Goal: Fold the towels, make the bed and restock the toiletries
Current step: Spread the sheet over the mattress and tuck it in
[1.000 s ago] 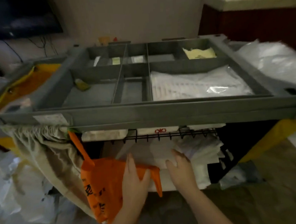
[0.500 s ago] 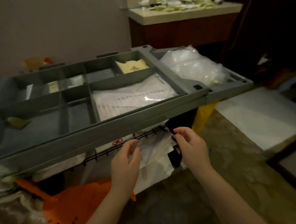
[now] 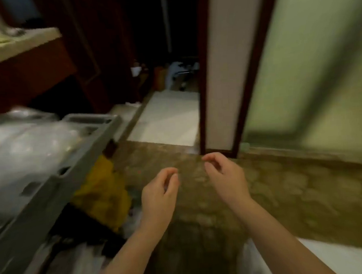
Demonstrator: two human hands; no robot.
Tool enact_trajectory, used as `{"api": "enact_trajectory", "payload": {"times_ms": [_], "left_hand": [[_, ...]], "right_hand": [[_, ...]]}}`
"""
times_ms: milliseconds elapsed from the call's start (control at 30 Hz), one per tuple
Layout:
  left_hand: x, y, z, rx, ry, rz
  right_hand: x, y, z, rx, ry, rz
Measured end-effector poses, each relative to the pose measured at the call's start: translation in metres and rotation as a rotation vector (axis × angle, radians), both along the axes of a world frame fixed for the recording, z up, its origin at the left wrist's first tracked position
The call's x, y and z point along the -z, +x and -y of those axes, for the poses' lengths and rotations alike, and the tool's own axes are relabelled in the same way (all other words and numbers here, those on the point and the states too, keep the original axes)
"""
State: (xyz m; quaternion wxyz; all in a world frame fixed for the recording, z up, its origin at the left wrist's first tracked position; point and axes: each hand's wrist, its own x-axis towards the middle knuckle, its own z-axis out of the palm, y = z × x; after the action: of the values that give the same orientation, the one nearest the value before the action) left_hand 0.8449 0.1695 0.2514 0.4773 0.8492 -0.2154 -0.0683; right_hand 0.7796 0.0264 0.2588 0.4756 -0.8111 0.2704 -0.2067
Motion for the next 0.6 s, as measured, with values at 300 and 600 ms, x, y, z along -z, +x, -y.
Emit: {"api": "enact_trajectory", "payload": {"times_ms": [300, 600], "left_hand": [[0.004, -0.048, 0.156, 0.822, 0.004, 0.005], [0.017, -0.187, 0.159, 1.623, -0.019, 0.050]], "right_hand": [[-0.013, -0.131, 0.064, 0.735, -0.101, -0.148], [0.002, -0.274, -0.101, 1.658, -0.125, -0.437]]}}
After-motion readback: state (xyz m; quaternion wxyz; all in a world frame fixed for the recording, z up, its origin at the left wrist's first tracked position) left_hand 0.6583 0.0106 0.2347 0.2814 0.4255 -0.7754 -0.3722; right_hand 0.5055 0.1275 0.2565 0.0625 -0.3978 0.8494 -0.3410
